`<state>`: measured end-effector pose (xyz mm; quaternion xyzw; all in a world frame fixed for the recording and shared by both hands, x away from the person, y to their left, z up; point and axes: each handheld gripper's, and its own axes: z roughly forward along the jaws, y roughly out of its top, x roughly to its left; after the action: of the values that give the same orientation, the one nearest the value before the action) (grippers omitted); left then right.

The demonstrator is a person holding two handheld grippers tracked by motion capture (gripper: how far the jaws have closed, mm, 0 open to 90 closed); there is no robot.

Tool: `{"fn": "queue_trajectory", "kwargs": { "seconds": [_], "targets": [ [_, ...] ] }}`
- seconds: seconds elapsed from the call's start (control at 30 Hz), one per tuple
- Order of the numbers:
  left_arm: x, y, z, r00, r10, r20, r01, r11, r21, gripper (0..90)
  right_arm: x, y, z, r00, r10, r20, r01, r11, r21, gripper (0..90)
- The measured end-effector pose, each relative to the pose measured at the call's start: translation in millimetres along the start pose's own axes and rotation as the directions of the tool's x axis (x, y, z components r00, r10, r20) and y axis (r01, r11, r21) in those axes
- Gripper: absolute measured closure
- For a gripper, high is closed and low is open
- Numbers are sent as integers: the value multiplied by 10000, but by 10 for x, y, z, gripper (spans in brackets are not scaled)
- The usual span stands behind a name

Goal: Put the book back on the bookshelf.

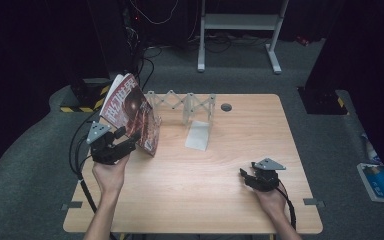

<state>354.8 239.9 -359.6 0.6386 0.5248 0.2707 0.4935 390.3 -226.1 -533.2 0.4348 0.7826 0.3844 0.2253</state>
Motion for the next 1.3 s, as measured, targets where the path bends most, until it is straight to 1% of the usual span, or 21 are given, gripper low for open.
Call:
{"fn": "queue_trajectory", "kwargs": {
  "seconds": [0.07, 0.33, 0.5, 0.6, 0.7, 0.8, 0.97, 1.1, 1.3],
  "targets": [
    [-18, -3, 22, 10000, 55, 61, -56, 9999, 104, 405, 0, 0, 0, 10000, -10, 4, 10, 10000, -3, 426],
    [-112, -13, 90, 9990, 250, 363, -258, 9994, 236, 406, 1, 0, -2, 10000, 2, -6, -2, 10000, 21, 426],
    [-152, -37, 147, 9982, 264, 540, -281, 9991, 306, 421, 1, -1, -3, 10000, 3, -9, -3, 10000, 23, 426],
    [-179, -52, 195, 9973, 254, 690, -279, 9990, 350, 434, 1, -1, -3, 10000, -8, -9, 8, 10000, 21, 426],
    [-233, -69, 249, 9956, 342, 877, -382, 9983, 444, 439, 1, -1, -3, 10000, -5, -9, 5, 10000, 21, 425],
    [-254, -82, 274, 9950, 394, 917, -442, 9977, 505, 438, 1, -1, -3, 10000, -5, -8, 5, 10000, 20, 426],
    [-297, -123, 332, 9938, 337, 1059, -402, 9973, 607, 433, 1, -1, -3, 10000, -9, -13, 9, 10000, 19, 426],
    [-319, -138, 360, 9928, 430, 1116, -509, 9963, 685, 433, 1, -2, -3, 10000, -10, -11, 10, 10000, 18, 426],
    [-356, -164, 396, 9910, 358, 1290, -450, 9966, 695, 433, 1, -1, -3, 10000, -10, -12, 10, 10000, 16, 426]
  ]
}}
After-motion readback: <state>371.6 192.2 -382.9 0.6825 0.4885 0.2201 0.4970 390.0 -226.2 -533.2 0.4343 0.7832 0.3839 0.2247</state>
